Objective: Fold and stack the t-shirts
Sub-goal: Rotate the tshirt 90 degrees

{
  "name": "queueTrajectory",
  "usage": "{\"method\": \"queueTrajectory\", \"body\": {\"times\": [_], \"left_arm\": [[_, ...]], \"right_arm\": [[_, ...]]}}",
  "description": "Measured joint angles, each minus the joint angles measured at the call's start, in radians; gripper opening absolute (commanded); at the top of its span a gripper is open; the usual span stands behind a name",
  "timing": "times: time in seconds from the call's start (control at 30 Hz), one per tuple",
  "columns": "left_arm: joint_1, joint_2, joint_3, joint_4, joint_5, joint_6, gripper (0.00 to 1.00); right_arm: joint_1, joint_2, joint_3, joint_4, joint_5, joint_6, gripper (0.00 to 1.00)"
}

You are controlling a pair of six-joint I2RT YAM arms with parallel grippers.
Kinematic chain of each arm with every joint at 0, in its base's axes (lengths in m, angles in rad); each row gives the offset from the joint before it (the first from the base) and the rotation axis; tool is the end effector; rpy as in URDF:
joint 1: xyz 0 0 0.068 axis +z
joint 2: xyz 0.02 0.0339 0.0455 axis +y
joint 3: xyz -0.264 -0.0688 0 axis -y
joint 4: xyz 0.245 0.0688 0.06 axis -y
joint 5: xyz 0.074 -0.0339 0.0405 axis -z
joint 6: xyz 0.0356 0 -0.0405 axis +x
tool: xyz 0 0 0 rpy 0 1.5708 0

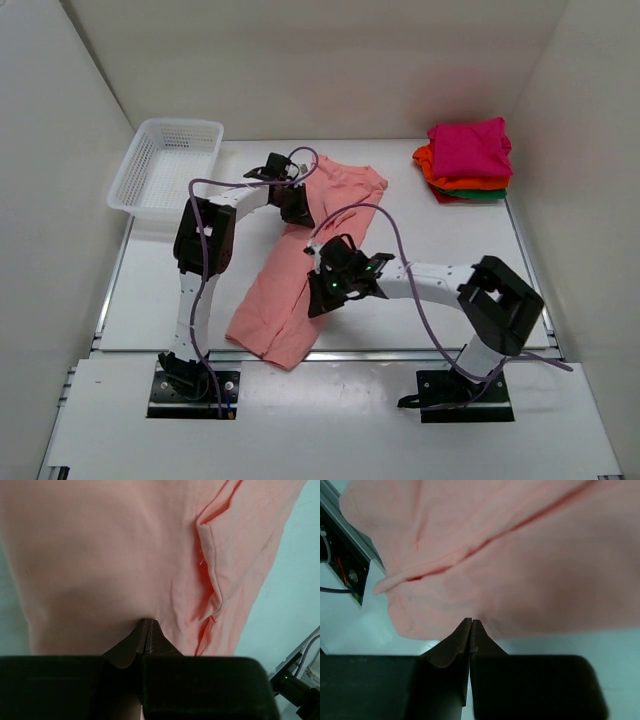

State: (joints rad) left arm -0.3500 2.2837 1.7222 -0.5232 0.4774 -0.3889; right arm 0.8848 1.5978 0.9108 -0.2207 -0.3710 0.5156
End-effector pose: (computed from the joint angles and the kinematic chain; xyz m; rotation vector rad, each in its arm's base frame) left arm 0.4465 -0.1804 0.1402 0.1117 2.7348 -0.8646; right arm 0.1931 0.2562 0.1839 -0.6662 2.6189 0.9852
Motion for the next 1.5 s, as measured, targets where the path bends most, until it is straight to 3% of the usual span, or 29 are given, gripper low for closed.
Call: {"method": "queueTrajectory", "body": {"times": [0.23, 0.53, 0.77, 0.87, 0.97, 1.1, 1.3, 1.4, 1.5], "left_arm": [[-0.008, 0.016, 0.016, 0.026, -0.021, -0.026, 0.07], [0.023, 0.012, -0.007, 0.076, -0.070, -0.130, 0.07], [0.037, -0.121, -0.273, 0.288, -0.109, -0.255, 0.06], [0.048, -0.119, -0.276, 0.304, -0.112, -0.289, 0.07], [0.046, -0.017, -0.089, 0.231, -0.125, -0.274, 0.07], [0.042, 0.196, 0.296, 0.100, -0.129, -0.253, 0.07], [0.038, 0.500, 0.867, -0.093, -0.092, -0.267, 0.08], [0.045, 0.559, 1.014, -0.164, -0.077, -0.288, 0.08], [0.056, 0.520, 1.025, -0.208, -0.066, -0.292, 0.09]], "right_arm": [[0.048, 0.204, 0.089, -0.007, -0.032, -0.014, 0.00], [-0.126, 0.143, 0.056, -0.163, -0.019, -0.180, 0.00], [-0.282, 0.121, 0.069, -0.340, -0.019, -0.382, 0.00], [-0.270, 0.109, 0.063, -0.361, -0.014, -0.436, 0.00], [-0.222, 0.102, 0.052, -0.353, -0.012, -0.435, 0.00], [-0.171, 0.108, 0.046, -0.310, -0.033, -0.406, 0.00], [-0.199, 0.157, 0.095, -0.319, -0.072, -0.386, 0.00], [-0.218, 0.174, 0.143, -0.346, -0.022, -0.416, 0.03], [-0.260, 0.180, 0.219, -0.398, 0.053, -0.451, 0.11]]}}
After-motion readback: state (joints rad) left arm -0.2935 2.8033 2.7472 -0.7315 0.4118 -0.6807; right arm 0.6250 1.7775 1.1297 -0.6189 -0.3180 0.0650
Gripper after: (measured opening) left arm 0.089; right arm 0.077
